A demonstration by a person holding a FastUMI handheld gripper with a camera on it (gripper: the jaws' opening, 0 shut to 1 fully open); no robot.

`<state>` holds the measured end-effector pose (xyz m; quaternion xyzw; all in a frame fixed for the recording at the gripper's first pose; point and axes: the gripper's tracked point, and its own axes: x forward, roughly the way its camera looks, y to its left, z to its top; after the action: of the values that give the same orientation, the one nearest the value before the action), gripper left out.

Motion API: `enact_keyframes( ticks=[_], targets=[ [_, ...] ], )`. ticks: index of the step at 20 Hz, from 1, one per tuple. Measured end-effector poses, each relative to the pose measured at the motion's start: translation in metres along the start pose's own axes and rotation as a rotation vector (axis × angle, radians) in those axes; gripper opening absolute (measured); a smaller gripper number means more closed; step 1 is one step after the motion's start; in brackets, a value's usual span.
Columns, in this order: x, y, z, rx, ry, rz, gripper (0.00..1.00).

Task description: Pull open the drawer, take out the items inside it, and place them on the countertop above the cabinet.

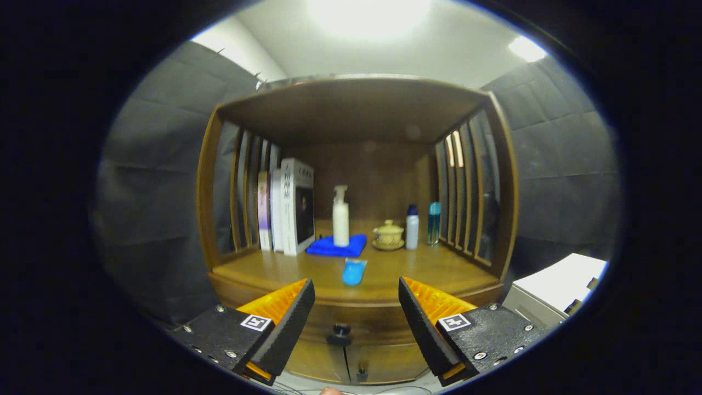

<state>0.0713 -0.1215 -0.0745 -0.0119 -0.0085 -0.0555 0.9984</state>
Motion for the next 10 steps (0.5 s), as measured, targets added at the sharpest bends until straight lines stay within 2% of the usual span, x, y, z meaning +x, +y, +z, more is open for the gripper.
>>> enact_keyframes(
  ticks=[5,7,10],
  targets=[
    [-0.014,-0.021,0.068,-0.063,0.012,-0.076,0.95],
    [-0.017,-0.006,0.088,-0.083,0.008,-0.034,0.95],
    [-0.025,0.001,0.1,-0.116,0.004,-0.027,0.95]
  ],
)
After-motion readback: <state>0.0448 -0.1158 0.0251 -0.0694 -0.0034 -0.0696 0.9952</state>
